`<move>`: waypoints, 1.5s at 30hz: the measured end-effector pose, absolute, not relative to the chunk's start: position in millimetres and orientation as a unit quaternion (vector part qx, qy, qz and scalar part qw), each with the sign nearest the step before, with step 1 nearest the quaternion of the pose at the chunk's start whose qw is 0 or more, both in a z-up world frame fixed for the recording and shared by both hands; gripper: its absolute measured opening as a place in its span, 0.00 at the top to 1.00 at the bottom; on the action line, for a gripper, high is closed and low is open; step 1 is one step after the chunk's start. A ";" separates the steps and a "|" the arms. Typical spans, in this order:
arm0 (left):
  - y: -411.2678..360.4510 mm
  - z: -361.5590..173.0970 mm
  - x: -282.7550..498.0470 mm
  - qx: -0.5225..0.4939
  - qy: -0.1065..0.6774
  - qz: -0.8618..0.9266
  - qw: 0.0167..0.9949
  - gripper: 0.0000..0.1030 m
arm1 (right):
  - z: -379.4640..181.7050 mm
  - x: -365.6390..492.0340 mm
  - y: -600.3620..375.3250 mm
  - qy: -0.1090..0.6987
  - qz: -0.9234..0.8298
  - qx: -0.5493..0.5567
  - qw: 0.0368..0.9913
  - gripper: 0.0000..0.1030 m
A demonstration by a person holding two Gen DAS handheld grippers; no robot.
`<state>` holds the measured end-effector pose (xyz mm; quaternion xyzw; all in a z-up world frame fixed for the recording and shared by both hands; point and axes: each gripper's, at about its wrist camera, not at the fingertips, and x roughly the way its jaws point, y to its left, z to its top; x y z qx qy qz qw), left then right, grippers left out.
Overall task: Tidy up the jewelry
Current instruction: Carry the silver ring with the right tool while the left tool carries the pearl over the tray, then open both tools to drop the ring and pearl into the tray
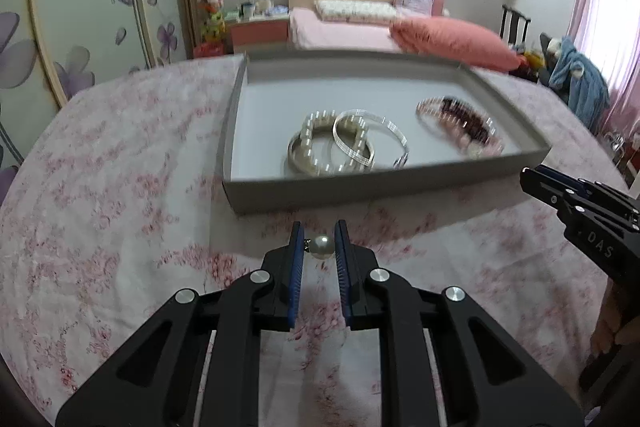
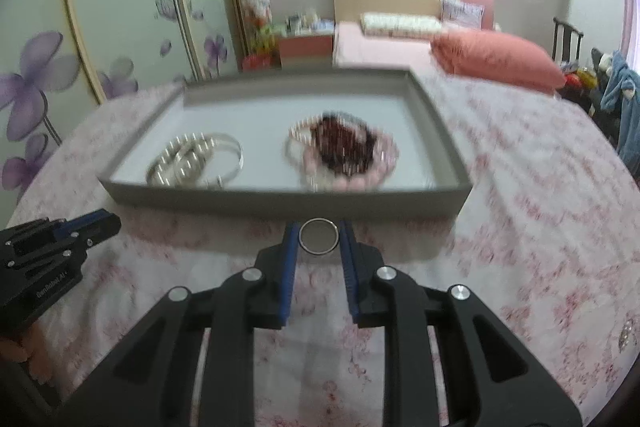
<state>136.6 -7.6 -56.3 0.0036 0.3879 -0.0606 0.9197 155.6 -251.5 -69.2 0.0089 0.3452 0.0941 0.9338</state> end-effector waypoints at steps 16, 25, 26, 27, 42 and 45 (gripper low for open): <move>-28.3 -15.5 144.5 0.007 0.286 -0.074 0.955 0.84 | -13.6 155.0 -252.4 0.219 0.084 0.028 0.972 0.79; -31.3 -14.2 169.5 0.008 0.275 -0.068 0.959 0.84 | -15.0 184.4 -248.4 0.217 0.077 0.040 0.972 0.79; -31.5 -15.3 172.2 0.008 0.276 -0.067 0.959 0.84 | -16.8 188.9 -248.0 0.220 0.076 0.040 0.972 0.79; -31.7 -16.5 174.8 0.008 0.277 -0.067 0.958 0.84 | -18.4 191.6 -247.6 0.221 0.075 0.040 0.972 0.79; -37.1 -31.1 197.3 0.003 0.293 -0.081 0.953 0.84 | -36.8 222.8 -239.9 0.246 0.082 0.034 0.965 0.79; -38.6 -36.0 201.0 0.003 0.299 -0.083 0.951 0.84 | -42.5 228.2 -239.6 0.255 0.084 0.036 0.963 0.79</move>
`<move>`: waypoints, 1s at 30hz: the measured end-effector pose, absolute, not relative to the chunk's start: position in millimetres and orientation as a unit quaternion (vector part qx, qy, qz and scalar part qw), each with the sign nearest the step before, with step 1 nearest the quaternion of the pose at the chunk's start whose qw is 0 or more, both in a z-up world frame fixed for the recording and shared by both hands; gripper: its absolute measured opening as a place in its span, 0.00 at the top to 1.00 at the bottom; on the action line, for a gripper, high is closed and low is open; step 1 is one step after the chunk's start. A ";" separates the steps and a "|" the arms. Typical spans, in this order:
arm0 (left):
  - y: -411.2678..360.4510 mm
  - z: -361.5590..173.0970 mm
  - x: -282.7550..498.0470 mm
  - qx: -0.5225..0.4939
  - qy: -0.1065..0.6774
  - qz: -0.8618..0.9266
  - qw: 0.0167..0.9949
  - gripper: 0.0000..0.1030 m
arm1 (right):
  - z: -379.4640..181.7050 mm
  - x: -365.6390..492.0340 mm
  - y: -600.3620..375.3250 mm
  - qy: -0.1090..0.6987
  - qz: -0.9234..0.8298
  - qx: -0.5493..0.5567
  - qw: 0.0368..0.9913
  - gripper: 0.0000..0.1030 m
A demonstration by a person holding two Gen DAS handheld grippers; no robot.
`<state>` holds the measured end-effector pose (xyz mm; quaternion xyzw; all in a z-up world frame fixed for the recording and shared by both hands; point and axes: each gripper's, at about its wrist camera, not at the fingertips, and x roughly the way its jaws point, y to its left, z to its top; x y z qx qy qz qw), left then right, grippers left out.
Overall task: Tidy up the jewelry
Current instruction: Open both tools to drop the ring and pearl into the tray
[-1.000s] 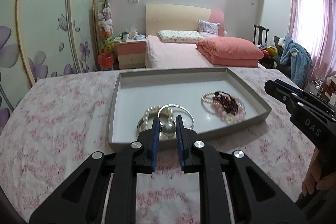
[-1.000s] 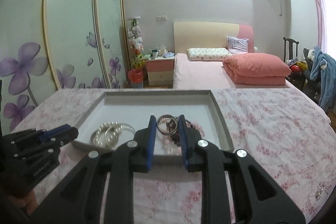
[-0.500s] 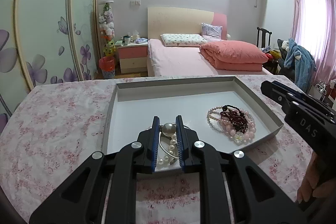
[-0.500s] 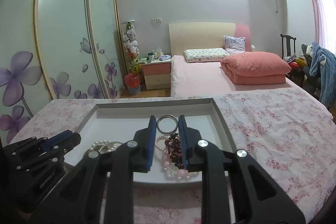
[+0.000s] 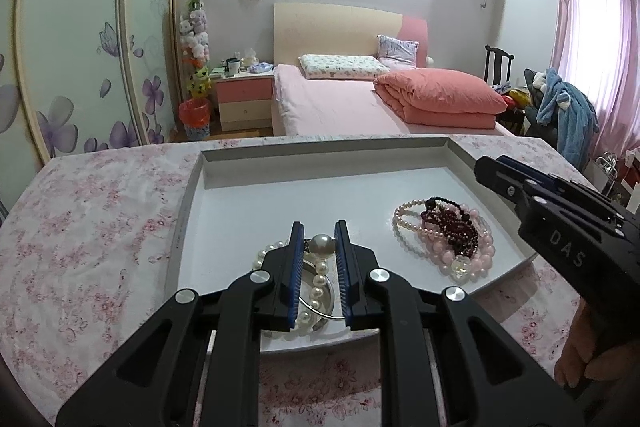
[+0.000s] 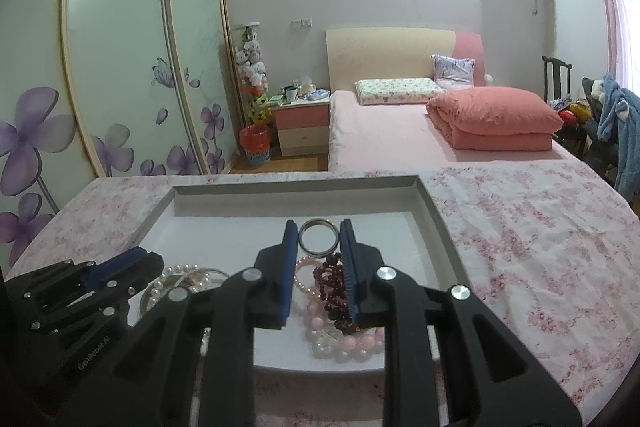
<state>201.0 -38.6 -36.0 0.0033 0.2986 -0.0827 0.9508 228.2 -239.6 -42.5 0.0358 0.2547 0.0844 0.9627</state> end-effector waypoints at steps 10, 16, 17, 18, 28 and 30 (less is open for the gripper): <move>-40.9 -44.5 208.9 0.002 0.314 -0.089 0.945 0.84 | -54.7 235.4 -241.4 0.274 0.092 0.048 0.956 0.78; -33.3 -44.2 208.5 -0.008 0.316 -0.079 0.945 0.83 | -55.6 234.8 -252.2 0.275 0.085 0.071 0.955 0.63; -31.2 -43.6 207.8 -0.009 0.316 -0.076 0.946 0.83 | -55.8 235.1 -255.1 0.276 0.083 0.076 0.954 0.62; -29.0 -42.9 207.0 -0.011 0.316 -0.073 0.946 0.83 | -56.0 234.9 -258.7 0.277 0.081 0.082 0.954 0.62; -5.6 -28.6 182.2 -0.026 0.306 -0.055 0.950 0.70 | -45.1 212.0 -269.4 0.276 0.079 0.095 0.953 0.57; 1.4 -25.1 172.8 -0.031 0.302 -0.052 0.951 0.65 | -41.1 201.0 -269.8 0.273 0.081 0.092 0.954 0.55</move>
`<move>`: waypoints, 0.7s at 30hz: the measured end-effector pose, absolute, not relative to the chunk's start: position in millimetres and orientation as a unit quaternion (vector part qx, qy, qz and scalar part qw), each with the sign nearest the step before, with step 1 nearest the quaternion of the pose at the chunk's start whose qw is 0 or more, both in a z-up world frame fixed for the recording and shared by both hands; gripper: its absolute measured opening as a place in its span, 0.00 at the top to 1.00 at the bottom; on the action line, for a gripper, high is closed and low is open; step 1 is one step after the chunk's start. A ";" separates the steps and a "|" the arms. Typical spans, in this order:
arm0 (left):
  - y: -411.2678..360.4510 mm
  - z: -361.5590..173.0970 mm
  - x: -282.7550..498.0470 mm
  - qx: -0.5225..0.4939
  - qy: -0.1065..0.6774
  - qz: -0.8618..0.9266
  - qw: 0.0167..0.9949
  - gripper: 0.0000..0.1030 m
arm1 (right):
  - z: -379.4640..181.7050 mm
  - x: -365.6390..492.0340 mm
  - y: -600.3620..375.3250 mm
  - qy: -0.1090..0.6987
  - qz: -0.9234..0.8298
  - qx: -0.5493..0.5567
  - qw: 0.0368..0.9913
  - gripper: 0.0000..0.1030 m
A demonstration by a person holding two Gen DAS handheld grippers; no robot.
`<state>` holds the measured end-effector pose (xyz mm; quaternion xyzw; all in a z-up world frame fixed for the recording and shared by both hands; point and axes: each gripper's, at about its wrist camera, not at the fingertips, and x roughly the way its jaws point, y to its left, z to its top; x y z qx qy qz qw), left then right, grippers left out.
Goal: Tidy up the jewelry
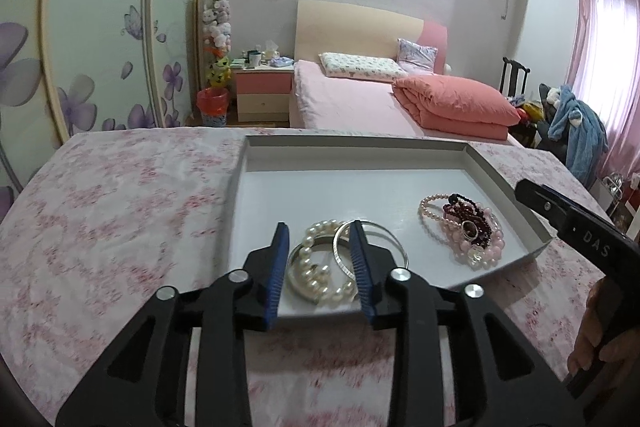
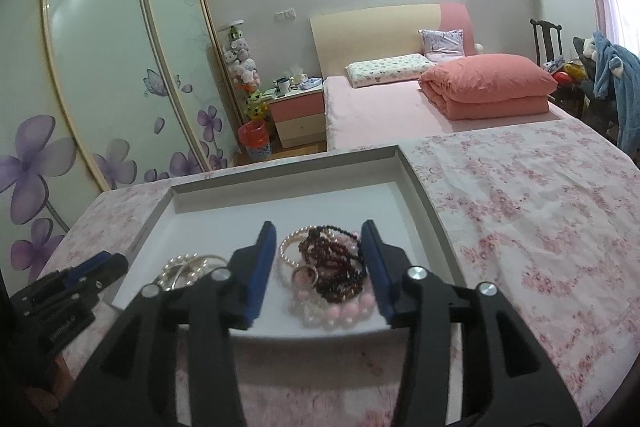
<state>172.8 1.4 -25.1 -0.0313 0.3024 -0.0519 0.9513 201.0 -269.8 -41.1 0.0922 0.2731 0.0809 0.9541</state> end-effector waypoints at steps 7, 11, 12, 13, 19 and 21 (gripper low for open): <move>26.3 -19.8 129.9 -0.052 0.298 -0.037 0.953 0.55 | -31.2 149.8 -270.2 0.269 0.094 0.091 0.954 0.48; 34.2 -18.2 105.1 -0.066 0.296 -0.030 0.953 0.47 | -27.7 121.5 -265.4 0.260 0.096 0.081 0.957 0.43; 33.8 -17.2 101.7 -0.065 0.294 -0.031 0.953 0.42 | -26.7 112.7 -263.3 0.255 0.095 0.075 0.959 0.41; 32.1 -16.3 97.4 -0.062 0.292 -0.032 0.954 0.40 | -25.5 107.7 -261.1 0.252 0.095 0.071 0.960 0.37; 20.2 -10.4 69.7 -0.023 0.267 -0.039 0.963 0.17 | -21.0 77.9 -253.9 0.238 0.091 0.059 0.965 0.23; 17.1 -8.9 61.5 -0.017 0.260 -0.039 0.965 0.10 | -18.8 70.3 -253.3 0.232 0.087 0.056 0.967 0.17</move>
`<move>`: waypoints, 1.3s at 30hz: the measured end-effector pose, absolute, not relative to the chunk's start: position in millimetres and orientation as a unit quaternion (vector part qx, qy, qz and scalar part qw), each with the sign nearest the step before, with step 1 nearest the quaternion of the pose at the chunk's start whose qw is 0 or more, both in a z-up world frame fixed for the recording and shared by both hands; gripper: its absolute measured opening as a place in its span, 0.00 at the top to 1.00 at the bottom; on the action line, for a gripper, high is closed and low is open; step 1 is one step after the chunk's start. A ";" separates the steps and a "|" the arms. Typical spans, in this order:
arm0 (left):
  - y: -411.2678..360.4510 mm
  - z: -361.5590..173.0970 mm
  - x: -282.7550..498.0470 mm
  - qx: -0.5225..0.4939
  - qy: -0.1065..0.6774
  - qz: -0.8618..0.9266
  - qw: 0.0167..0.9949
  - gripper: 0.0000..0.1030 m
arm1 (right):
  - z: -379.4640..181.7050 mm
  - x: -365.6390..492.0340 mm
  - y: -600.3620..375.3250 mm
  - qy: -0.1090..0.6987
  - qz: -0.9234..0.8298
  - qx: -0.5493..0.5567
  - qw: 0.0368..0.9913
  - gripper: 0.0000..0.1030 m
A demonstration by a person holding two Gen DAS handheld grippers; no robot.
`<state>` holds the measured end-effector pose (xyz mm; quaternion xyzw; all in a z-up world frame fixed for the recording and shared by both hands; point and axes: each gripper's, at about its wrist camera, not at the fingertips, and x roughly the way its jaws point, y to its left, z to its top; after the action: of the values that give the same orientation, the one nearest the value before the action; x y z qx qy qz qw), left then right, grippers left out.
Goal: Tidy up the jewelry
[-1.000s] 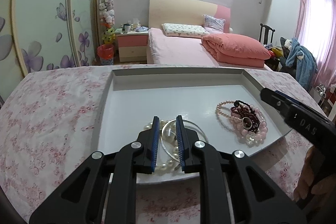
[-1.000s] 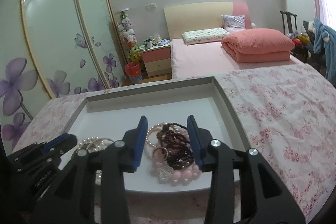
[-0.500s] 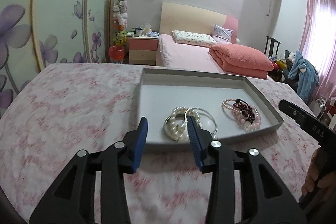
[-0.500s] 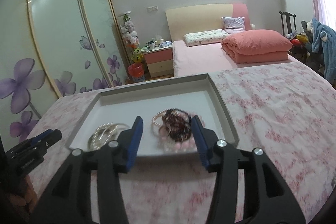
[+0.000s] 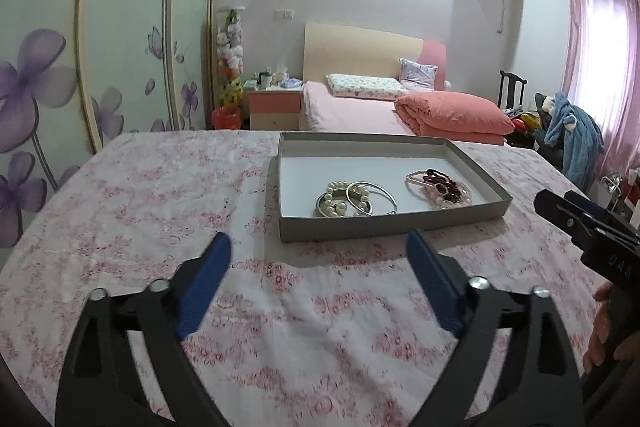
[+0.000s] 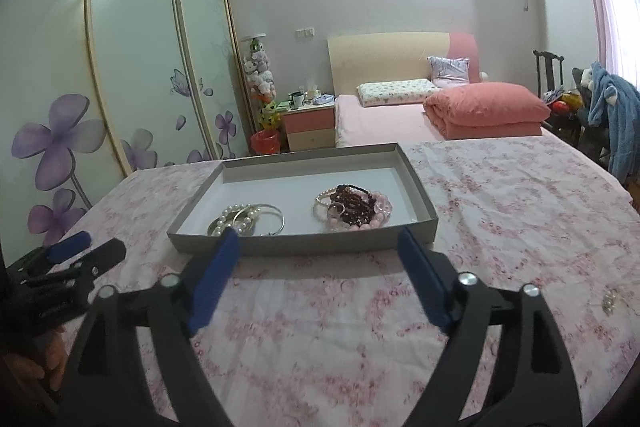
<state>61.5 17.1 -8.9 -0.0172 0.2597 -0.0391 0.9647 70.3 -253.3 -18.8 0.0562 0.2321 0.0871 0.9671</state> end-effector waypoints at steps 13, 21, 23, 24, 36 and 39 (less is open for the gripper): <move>14.3 -5.5 37.9 -0.027 0.238 -0.030 0.971 0.02 | -18.5 34.0 -253.9 0.199 0.070 0.058 0.976 0.04; 15.0 -6.4 27.8 -0.019 0.223 -0.022 0.974 0.02 | -18.1 13.5 -249.6 0.162 0.065 0.037 0.984 0.04; 14.5 -6.2 26.1 -0.019 0.221 -0.021 0.975 0.02 | -17.3 12.6 -248.9 0.160 0.066 0.035 0.984 0.04; 14.6 -6.0 25.7 -0.019 0.221 -0.021 0.975 0.02 | -17.3 12.9 -249.2 0.160 0.067 0.036 0.984 0.04; 15.0 -5.8 24.0 -0.021 0.224 -0.017 0.974 0.02 | -19.1 16.6 -249.8 0.169 0.064 0.044 0.983 0.04; 13.9 -6.3 23.7 -0.020 0.225 -0.017 0.974 0.02 | -19.4 16.9 -250.0 0.169 0.064 0.044 0.983 0.04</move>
<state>23.7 13.9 -6.3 -0.0203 0.2247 -0.0174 0.9741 16.9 -250.0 -19.4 0.0437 0.1693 0.0639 0.9825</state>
